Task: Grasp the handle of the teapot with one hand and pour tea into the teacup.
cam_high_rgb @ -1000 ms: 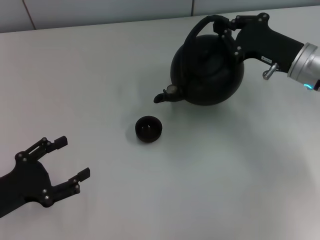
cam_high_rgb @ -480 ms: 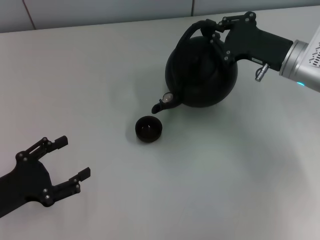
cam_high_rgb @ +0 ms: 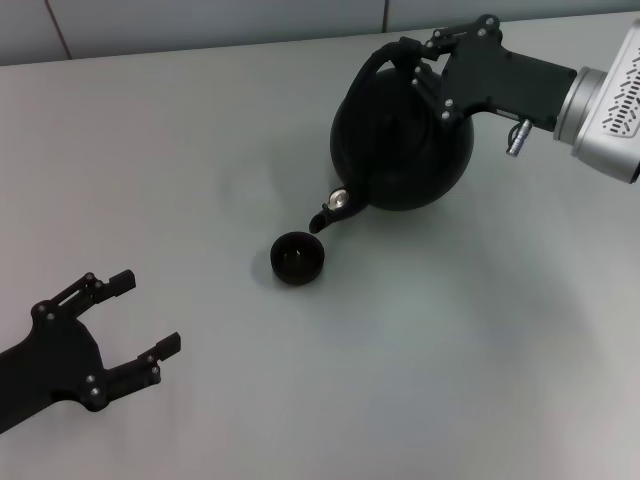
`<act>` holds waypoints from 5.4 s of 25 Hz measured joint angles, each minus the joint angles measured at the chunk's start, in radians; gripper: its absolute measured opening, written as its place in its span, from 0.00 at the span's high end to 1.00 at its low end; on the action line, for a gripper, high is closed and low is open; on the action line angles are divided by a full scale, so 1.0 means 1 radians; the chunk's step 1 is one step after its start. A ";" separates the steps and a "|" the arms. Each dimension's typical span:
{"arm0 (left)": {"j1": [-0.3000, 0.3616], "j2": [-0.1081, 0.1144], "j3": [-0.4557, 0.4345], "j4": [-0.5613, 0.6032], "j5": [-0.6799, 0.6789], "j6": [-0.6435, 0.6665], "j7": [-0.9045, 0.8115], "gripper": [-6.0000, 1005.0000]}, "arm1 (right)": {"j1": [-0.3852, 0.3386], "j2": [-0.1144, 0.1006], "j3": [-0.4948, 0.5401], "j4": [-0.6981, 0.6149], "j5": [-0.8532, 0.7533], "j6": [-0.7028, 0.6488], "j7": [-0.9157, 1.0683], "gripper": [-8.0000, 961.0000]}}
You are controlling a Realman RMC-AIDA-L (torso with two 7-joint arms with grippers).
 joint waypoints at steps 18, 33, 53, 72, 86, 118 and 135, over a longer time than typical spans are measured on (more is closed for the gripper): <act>-0.002 -0.003 -0.001 -0.012 -0.014 -0.006 0.001 0.14 | 0.029 0.016 -0.053 -0.045 0.001 -0.009 -0.050 0.91; -0.003 -0.003 -0.001 -0.014 -0.015 -0.010 0.002 0.14 | 0.048 0.027 -0.092 -0.062 0.020 -0.013 -0.049 0.91; 0.002 -0.003 -0.001 -0.014 -0.015 -0.007 0.001 0.14 | -0.070 0.036 -0.087 -0.051 0.267 -0.015 0.423 0.89; -0.022 -0.003 0.007 -0.038 -0.015 -0.013 0.008 0.14 | -0.293 0.044 -0.078 0.212 0.554 0.038 0.241 0.85; -0.023 -0.002 0.008 -0.038 -0.010 -0.009 0.004 0.14 | -0.321 0.044 -0.078 0.247 0.557 0.033 0.123 0.82; -0.025 -0.003 0.008 -0.045 -0.007 -0.007 0.005 0.14 | -0.531 0.041 -0.062 0.237 0.567 -0.149 0.124 0.26; -0.042 0.004 0.054 -0.046 0.005 -0.015 -0.001 0.14 | -0.512 -0.037 -0.264 -0.123 0.237 -0.384 0.594 0.26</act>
